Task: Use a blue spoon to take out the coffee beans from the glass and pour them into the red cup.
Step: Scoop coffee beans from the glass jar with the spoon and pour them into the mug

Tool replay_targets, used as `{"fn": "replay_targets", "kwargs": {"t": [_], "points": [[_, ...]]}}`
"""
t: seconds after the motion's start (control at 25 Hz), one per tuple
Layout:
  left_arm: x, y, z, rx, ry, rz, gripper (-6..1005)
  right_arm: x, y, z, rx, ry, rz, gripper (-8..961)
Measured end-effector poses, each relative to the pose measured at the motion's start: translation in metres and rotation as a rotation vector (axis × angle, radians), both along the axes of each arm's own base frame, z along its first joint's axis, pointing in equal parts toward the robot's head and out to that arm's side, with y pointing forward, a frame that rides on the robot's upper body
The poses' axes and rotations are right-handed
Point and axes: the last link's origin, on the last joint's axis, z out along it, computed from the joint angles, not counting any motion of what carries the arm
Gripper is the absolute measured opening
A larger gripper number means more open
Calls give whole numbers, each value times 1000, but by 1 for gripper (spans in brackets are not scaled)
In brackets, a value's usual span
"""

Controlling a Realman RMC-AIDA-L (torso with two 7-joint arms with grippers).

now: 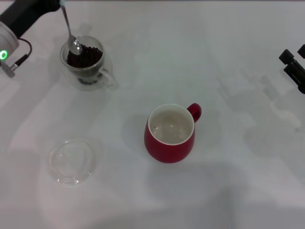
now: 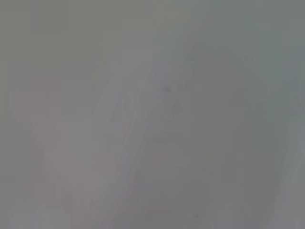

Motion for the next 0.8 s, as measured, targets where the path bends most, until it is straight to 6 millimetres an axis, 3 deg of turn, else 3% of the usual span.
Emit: {"fn": "replay_targets", "kwargs": {"t": [0.8], "points": [[-6, -14, -29, -29, 96, 14, 134, 0, -1, 1, 5, 3, 2, 663]]}}
